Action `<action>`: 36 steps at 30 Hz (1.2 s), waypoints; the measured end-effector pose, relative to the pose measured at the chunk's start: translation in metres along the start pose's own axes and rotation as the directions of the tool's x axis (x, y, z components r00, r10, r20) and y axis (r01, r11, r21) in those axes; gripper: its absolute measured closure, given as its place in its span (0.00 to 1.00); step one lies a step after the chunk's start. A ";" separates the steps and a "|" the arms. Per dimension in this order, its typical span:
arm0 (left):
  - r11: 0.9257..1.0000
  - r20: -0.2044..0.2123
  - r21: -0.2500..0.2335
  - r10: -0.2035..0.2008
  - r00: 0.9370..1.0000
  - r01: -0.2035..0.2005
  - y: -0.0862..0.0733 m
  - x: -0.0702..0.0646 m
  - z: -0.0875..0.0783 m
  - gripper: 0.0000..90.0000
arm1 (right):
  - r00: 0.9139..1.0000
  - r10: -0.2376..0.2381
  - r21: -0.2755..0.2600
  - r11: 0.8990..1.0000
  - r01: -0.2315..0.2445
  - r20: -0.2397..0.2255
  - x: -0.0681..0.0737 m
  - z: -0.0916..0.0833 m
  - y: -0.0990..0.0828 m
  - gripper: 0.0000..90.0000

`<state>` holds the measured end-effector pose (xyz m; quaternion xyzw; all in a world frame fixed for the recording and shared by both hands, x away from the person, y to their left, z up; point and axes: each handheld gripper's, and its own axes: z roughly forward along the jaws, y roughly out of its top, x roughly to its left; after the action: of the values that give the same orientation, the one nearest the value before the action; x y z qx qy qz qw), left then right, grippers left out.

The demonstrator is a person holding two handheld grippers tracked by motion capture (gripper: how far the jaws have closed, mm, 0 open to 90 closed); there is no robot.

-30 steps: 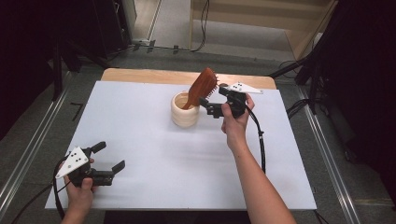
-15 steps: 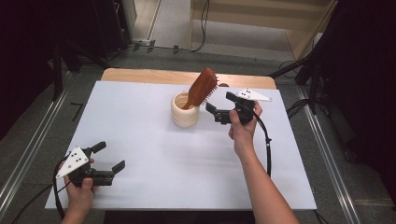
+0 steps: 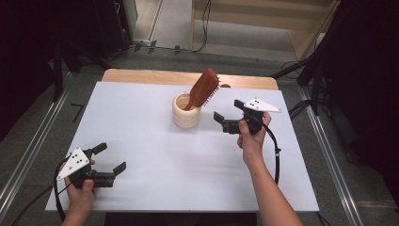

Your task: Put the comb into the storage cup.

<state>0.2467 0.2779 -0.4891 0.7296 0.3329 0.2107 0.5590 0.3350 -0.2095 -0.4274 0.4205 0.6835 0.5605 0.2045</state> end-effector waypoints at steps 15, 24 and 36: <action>1.000 -0.003 0.005 0.005 1.000 -0.005 0.000 0.000 0.000 0.00 | 0.998 -0.060 0.012 0.998 0.061 -0.019 0.000 -0.022 -0.023 0.00; 1.000 -0.005 0.007 0.007 1.000 -0.007 0.000 -0.001 0.001 0.00 | 0.998 -0.058 -0.011 0.998 0.058 0.000 -0.004 -0.041 -0.039 0.00; 1.000 -0.005 0.009 0.013 1.000 -0.013 0.000 -0.001 0.001 0.00 | 0.998 -0.048 -0.017 0.999 0.049 0.034 -0.013 -0.066 -0.057 0.00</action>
<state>0.2465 0.2767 -0.4892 0.7338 0.3307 0.2147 0.5532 0.2731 -0.2599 -0.4646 0.4112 0.6850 0.5543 0.2332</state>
